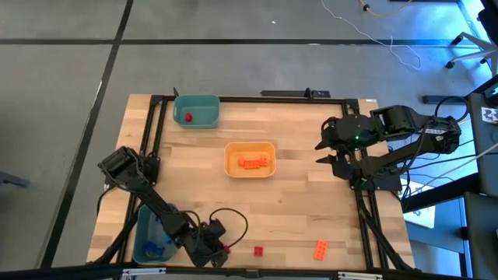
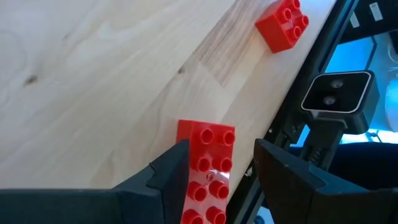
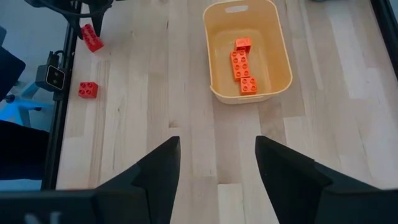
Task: Sort & place blocks by color
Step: Put the left red 8 stud game piece into the green bin
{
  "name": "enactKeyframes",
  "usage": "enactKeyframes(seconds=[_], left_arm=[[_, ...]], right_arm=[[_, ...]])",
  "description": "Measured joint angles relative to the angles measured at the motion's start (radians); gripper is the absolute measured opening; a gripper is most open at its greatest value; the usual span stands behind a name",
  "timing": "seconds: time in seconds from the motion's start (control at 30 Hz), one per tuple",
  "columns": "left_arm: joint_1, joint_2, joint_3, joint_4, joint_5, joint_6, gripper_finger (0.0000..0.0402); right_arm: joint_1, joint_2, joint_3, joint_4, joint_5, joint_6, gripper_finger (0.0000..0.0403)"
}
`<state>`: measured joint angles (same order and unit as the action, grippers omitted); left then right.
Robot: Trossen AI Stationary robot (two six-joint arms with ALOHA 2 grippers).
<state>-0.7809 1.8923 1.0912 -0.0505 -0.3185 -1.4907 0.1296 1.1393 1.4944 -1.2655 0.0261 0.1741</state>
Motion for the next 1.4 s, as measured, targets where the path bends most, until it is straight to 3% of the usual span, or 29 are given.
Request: enactKeyframes(seconds=[0.7,1.0,1.4], left_arm=[[0.054,-0.002,0.002,-0.077,0.205,0.057,0.0171],[0.072,-0.005,0.004,-0.206,0.274,0.058,0.0171],[0.1,-0.008,0.006,-0.282,0.244,0.053,0.0171]], right_arm=[[0.0,0.0,0.0,0.029,0.0,0.0,0.0209],[0.0,0.0,0.0,0.028,-0.001,0.0,0.0209],[0.0,0.0,0.0,0.028,-0.001,0.0,0.0209]])
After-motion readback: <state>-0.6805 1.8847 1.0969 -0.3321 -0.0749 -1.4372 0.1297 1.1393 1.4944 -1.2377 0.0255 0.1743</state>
